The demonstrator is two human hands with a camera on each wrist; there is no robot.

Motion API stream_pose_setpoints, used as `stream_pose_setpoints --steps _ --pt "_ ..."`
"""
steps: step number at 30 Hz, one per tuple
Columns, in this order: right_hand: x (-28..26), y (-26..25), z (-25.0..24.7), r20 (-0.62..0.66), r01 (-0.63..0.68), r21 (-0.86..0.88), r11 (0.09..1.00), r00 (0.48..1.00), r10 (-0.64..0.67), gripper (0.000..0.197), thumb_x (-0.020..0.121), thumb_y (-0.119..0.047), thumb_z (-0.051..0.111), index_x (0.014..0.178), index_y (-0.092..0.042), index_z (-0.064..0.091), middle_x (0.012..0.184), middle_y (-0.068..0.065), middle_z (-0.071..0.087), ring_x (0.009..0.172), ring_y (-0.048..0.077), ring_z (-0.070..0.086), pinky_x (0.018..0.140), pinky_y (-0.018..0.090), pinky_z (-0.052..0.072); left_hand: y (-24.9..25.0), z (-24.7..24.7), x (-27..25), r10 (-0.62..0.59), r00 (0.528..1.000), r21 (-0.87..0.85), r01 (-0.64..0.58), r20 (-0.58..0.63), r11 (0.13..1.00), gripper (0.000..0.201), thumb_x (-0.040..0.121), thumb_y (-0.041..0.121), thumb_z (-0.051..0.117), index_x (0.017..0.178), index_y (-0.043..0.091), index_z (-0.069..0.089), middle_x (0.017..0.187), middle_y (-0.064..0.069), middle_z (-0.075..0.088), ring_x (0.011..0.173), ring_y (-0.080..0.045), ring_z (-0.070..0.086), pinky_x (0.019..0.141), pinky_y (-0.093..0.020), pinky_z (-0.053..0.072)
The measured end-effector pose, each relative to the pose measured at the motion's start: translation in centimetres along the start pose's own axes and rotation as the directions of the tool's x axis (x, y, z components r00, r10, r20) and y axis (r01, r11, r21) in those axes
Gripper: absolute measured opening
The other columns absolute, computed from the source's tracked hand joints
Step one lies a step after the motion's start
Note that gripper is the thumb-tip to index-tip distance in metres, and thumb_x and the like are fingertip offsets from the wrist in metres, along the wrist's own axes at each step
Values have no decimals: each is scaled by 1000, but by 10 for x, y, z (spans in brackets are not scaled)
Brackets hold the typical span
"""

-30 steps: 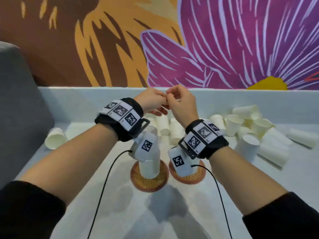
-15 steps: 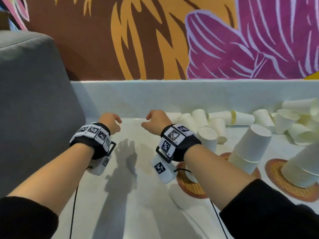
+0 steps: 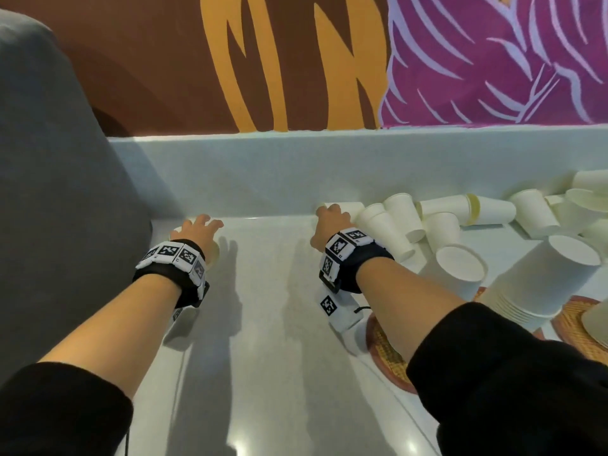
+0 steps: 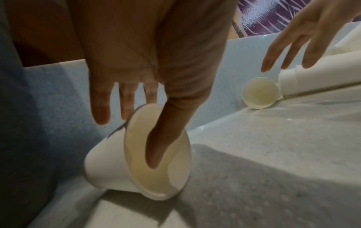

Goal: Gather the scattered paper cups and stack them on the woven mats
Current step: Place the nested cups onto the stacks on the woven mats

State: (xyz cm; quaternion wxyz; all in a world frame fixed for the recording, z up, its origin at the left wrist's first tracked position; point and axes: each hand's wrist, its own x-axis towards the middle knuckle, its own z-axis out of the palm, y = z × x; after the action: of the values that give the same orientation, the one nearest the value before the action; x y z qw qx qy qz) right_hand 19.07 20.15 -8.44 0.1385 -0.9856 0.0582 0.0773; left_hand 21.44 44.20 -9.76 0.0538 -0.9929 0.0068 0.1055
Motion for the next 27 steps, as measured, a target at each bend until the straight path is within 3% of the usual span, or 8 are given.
stream_pose_setpoints --steps 6,10,13,16,19,22,25,27 --pt "31 13 5 -37 18 -55 998 999 -20 59 86 -2 53 139 -12 30 142 12 32 128 34 36 102 47 39 10 10 13 -13 998 134 5 58 991 51 92 12 44 137 32 39 142 -2 38 133 -24 34 104 -49 32" --pt "52 21 7 -25 59 -45 997 998 -61 70 82 -1 60 143 -10 25 147 12 31 134 33 32 107 47 34 11 4 18 -26 998 125 19 57 992 38 92 10 43 128 19 52 134 -8 44 127 -28 41 102 -46 39" --pt "58 30 12 -34 43 -74 996 998 -46 74 79 -6 65 142 -10 26 146 12 32 134 33 30 106 45 36 12 -10 19 -3 999 10 4 -41 1000 39 91 6 42 128 12 53 130 -15 51 120 -34 49 97 -41 43" --pt "59 33 18 -87 42 -165 985 995 -57 68 79 -15 68 137 -13 32 140 10 35 129 31 34 104 43 33 19 -23 17 -37 983 -258 -12 -182 966 48 88 -3 41 132 14 48 124 -22 55 112 -39 54 88 -42 45" --pt "55 25 19 -166 51 -50 997 984 -59 69 73 -28 72 131 -17 36 132 6 43 126 28 39 108 45 26 27 -32 18 -174 943 -647 -54 -283 761 48 88 -3 37 131 15 48 122 -26 53 99 -45 57 73 -43 55" --pt "49 12 17 -205 134 105 985 972 -110 70 65 -28 76 123 -20 38 118 2 54 116 26 50 108 47 27 35 -36 24 -262 958 -932 -17 -119 363 43 91 1 35 131 14 48 121 -20 55 68 -30 66 39 -23 49" --pt "39 3 13 -220 246 128 961 952 -214 70 63 -27 75 124 -23 40 115 0 54 113 26 50 108 52 25 47 -36 25 -187 979 -982 112 83 150 27 93 4 34 112 11 51 68 -16 66 30 -13 56 30 -10 34" --pt "33 0 13 -222 323 150 934 932 -286 74 63 -27 75 129 -25 40 119 0 53 114 25 49 108 52 27 55 -33 19 -100 979 -967 192 177 168 18 94 4 35 101 7 52 44 -10 59 25 -10 51 31 -9 32"
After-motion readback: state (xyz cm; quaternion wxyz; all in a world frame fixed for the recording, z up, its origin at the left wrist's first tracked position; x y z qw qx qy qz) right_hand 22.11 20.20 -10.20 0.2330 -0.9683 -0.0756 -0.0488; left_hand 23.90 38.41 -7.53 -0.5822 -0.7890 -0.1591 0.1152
